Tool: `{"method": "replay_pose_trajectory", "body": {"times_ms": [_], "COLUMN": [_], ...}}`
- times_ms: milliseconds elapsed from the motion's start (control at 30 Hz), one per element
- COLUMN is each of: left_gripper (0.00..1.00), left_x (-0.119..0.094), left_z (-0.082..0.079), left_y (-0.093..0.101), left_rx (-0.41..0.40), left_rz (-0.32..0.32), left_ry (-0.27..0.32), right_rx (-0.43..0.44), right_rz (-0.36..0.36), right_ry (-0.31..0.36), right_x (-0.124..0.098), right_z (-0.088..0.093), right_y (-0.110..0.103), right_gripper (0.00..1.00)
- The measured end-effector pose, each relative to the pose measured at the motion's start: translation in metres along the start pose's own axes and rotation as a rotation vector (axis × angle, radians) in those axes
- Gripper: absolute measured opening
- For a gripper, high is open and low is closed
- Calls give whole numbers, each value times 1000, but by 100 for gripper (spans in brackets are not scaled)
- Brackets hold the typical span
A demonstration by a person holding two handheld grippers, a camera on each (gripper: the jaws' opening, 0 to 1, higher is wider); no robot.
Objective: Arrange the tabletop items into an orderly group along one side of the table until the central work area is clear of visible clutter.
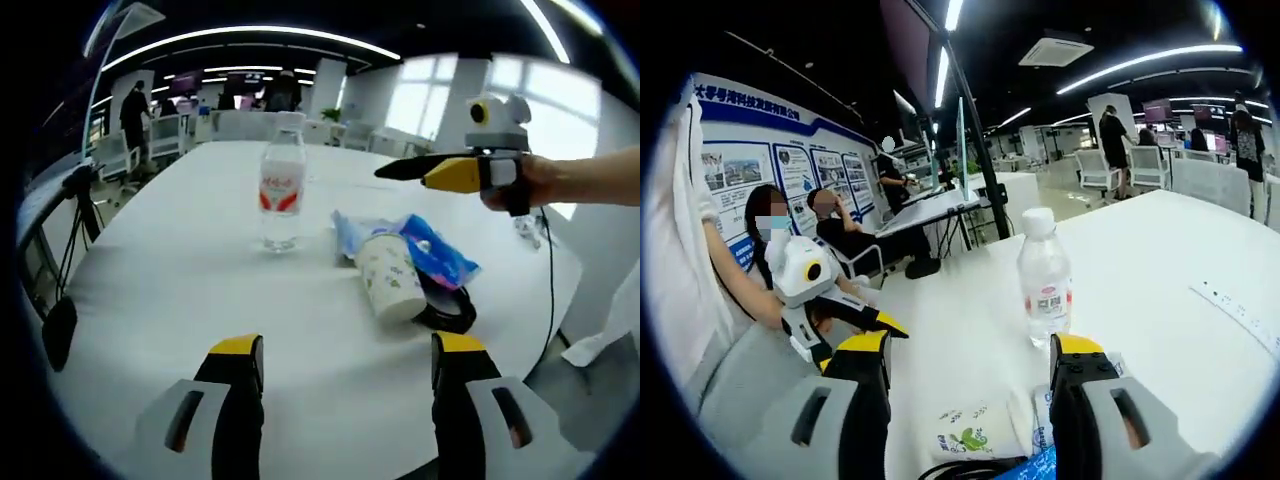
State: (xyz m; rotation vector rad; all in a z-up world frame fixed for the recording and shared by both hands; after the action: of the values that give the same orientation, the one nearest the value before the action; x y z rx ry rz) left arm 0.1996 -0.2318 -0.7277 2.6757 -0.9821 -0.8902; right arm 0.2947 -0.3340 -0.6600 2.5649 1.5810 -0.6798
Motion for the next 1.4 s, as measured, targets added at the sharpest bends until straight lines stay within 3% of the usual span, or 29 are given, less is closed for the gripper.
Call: {"method": "replay_pose_trajectory", "body": {"times_ms": [433,800,900,1200,1333,1400], "left_gripper": [63,63,63,62,62,62], "left_x": [1,3,4,6,7,6], "left_z": [1,5,7,9,10,10], "left_y": [1,5,6,10,10,11], "left_rx": [6,12,13,20,20,22], "left_rz": [1,19,23,45,49,52], "left_ry": [-7,-27,-41,-58,-62,-63], "right_rx": [39,80,121,127,135,101], "right_rz": [54,95,115,139,182,252], "right_ry": [-6,15,48,50,54,51], "right_x": [-15,-23,-27,-32,-36,-41], "right_z": [14,16,11,15,18,19], "right_y": [0,-7,-8,-10,-7,-3], "right_gripper": [63,63,62,62,61,60]}}
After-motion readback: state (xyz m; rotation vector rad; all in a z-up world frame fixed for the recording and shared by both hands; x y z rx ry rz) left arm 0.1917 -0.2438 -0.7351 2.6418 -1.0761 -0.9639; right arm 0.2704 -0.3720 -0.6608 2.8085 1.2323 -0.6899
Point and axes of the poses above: the point that each gripper's makers call its tool centre point, and the gripper's own axes: x roughly forward along the fingers, y roughly to its right, z roughly out of its underside, the point moved 2 cm from there along -x, roughly backward along the fingers, and after that the axes turned 12 degrees about z, right-handed, at the moved point
